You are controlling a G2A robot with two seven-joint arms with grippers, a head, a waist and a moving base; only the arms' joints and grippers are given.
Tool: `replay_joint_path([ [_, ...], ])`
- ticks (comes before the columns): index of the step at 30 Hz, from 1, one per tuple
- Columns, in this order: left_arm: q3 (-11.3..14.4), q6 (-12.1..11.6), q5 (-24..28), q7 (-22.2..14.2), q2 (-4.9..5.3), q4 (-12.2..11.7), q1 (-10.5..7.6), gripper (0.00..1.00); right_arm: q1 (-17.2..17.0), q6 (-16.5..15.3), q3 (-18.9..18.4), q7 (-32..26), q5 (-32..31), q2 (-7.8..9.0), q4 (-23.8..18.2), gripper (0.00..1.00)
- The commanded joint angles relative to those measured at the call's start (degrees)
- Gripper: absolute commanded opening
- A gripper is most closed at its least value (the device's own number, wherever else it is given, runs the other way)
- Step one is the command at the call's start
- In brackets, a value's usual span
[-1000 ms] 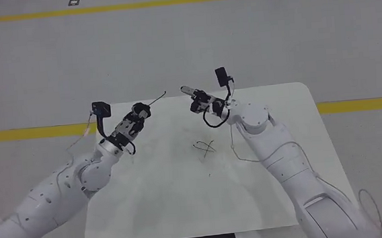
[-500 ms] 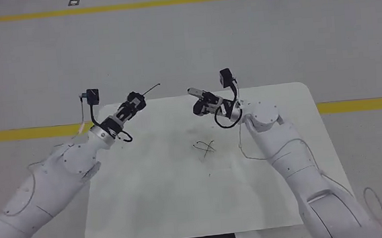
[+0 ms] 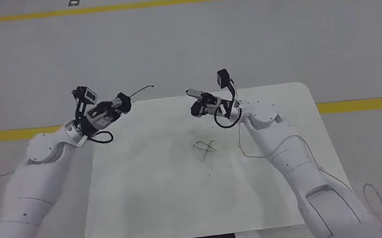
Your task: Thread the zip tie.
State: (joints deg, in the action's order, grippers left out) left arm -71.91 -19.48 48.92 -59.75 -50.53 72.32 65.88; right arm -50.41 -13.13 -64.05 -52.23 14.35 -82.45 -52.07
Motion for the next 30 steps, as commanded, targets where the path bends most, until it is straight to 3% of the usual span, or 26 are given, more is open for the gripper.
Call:
replay_joint_path([
  [1, -2.9, 0.0, -1.1, -5.9, -1.66, -1.2, 0.5, 0.0, 0.0, 0.1, 0.0, -0.1, 0.2, -0.01, 0.0, 1.0],
  [9, -3.3, 0.2, -1.4, -6.1, -1.93, -1.1, 0.69, 0.0, 0.0, 0.1, 0.0, -0.1, 0.2, -0.01, 0.0, 1.0],
  [11, -2.8, 2.3, 0.1, -6.0, -2.07, -0.3, 1.62, 0.0, -0.7, -0.4, 0.0, -0.4, 1.7, -0.11, -0.8, 1.0],
  [14, -2.6, 3.2, -0.5, -7.9, -1.97, -0.8, 2.17, 0.0, -1.0, -1.5, 0.0, -4.5, 5.2, -0.18, -0.5, 1.0],
  [19, -2.0, 4.0, 0.3, -10.6, -2.11, -1.9, 2.5, 0.0, 1.0, -3.6, 2.0, -9.7, 11.3, -1.24, 2.9, 1.0],
  [25, -0.9, 4.1, 1.1, -11.2, -2.47, -2.0, 2.49, 0.0, 4.1, -6.2, 5.3, -12.0, 13.9, -2.83, 7.3, 1.0],
  [26, -0.9, 4.1, 0.9, -11.2, -2.5, -2.1, 2.46, 0.0, 4.5, -6.3, 5.6, -12.5, 14.7, -3.1, 8.0, 0.82],
  [27, -0.8, 4.0, 0.8, -11.2, -2.52, -2.2, 2.43, 0.0, 4.8, -6.3, 5.9, -13.0, 15.0, -3.27, 8.4, 0.5],
  [28, -0.8, 4.0, 0.7, -11.1, -2.54, -2.3, 2.39, 0.0, 5.1, -6.3, 6.1, -13.4, 15.2, -3.41, 8.7, 0.42],
  [30, -0.7, 4.0, 0.5, -11.1, -2.59, -2.5, 2.29, 0.0, 5.4, -6.3, 6.3, -14.2, 15.8, -3.69, 9.2, 0.39],
])
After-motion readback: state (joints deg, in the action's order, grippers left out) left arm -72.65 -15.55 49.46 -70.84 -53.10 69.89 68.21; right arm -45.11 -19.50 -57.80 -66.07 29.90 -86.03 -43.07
